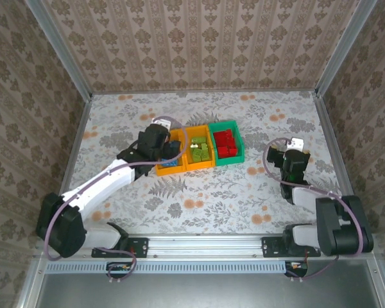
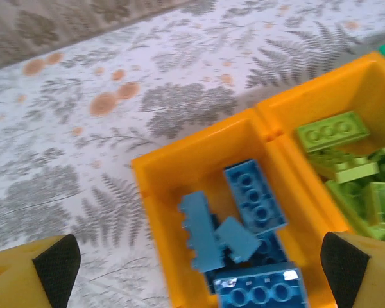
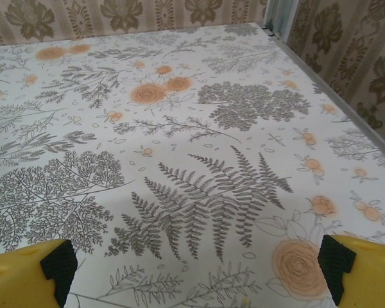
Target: Sort the legos into containers by color
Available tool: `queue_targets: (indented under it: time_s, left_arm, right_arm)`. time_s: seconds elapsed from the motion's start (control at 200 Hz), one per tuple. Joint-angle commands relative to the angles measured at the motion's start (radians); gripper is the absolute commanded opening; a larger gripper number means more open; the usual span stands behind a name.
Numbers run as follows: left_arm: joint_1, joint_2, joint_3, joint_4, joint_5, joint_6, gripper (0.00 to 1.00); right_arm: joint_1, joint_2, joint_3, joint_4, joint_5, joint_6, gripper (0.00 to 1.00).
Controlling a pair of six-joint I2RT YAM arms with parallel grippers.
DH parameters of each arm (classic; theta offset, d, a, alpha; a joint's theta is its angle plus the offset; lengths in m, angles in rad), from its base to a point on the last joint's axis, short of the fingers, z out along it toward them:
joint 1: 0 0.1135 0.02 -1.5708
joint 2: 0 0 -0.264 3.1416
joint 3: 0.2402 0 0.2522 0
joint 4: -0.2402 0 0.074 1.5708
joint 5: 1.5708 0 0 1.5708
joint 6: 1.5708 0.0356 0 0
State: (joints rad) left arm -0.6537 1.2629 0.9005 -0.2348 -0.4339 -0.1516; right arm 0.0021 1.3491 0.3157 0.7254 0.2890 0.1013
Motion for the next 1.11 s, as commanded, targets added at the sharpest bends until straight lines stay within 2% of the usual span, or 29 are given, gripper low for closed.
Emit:
queue_targets:
  time_s: [0.0, 0.075, 0.13, 0.23, 0.305, 0.385, 0.41, 0.53, 0.605, 0.645, 0.71, 0.745, 0.805, 0.96, 1.01, 1.1]
  left_arm:
    - [0.003, -0.065, -0.045, 0.038, -0.185, 0.028, 1.00]
    - [0.008, -0.095, -0.077, 0.047, -0.254, 0.027, 1.00]
    - [0.016, -0.114, -0.110, 0.076, -0.297, 0.036, 1.00]
    - [0.051, -0.124, -0.156, 0.135, -0.398, 0.060, 1.00]
    - [0.114, -0.110, -0.183, 0.178, -0.476, 0.080, 1.00]
    - [0.190, -0.088, -0.216, 0.230, -0.483, 0.089, 1.00]
    - [0.245, -0.080, -0.233, 0.260, -0.475, 0.098, 1.00]
    - [0.349, -0.030, -0.352, 0.524, -0.348, 0.176, 1.00]
    - [0.399, 0.016, -0.437, 0.724, -0.184, 0.176, 1.00]
    - [0.418, 0.045, -0.462, 0.792, -0.134, 0.157, 1.00]
    - [0.445, 0.098, -0.471, 0.856, -0.076, 0.154, 1.00]
    - [0.452, 0.116, -0.451, 0.838, -0.071, 0.158, 1.00]
    - [0.462, 0.143, -0.437, 0.864, -0.026, 0.212, 1.00]
    - [0.517, 0.228, -0.522, 1.138, 0.131, 0.259, 1.00]
    - [0.545, 0.205, -0.524, 1.094, 0.207, 0.236, 0.99]
    - [0.591, 0.248, -0.557, 1.179, 0.384, 0.242, 0.98]
  right_arm:
    - [-0.002, 0.118, 0.029, 0.183, -0.109, 0.000, 1.00]
    - [0.000, 0.189, 0.042, 0.239, -0.152, -0.024, 1.00]
    - [0.003, 0.171, 0.092, 0.109, -0.207, -0.047, 1.00]
    - [0.012, 0.176, 0.094, 0.121, -0.212, -0.063, 1.00]
    - [0.012, 0.178, 0.093, 0.123, -0.212, -0.063, 1.00]
    - [0.012, 0.178, 0.092, 0.124, -0.211, -0.064, 0.99]
    - [0.013, 0.178, 0.093, 0.125, -0.210, -0.064, 1.00]
    - [0.014, 0.177, 0.092, 0.126, -0.209, -0.064, 1.00]
    - [0.015, 0.177, 0.091, 0.126, -0.206, -0.065, 0.99]
    - [0.015, 0.179, 0.092, 0.126, -0.207, -0.066, 1.00]
    - [0.015, 0.177, 0.092, 0.126, -0.207, -0.066, 1.00]
    - [0.015, 0.178, 0.091, 0.126, -0.205, -0.066, 1.00]
    - [0.016, 0.178, 0.091, 0.126, -0.205, -0.066, 1.00]
    - [0.017, 0.178, 0.091, 0.126, -0.204, -0.065, 1.00]
    - [0.018, 0.177, 0.091, 0.126, -0.204, -0.066, 1.00]
    - [0.018, 0.178, 0.091, 0.126, -0.203, -0.066, 0.99]
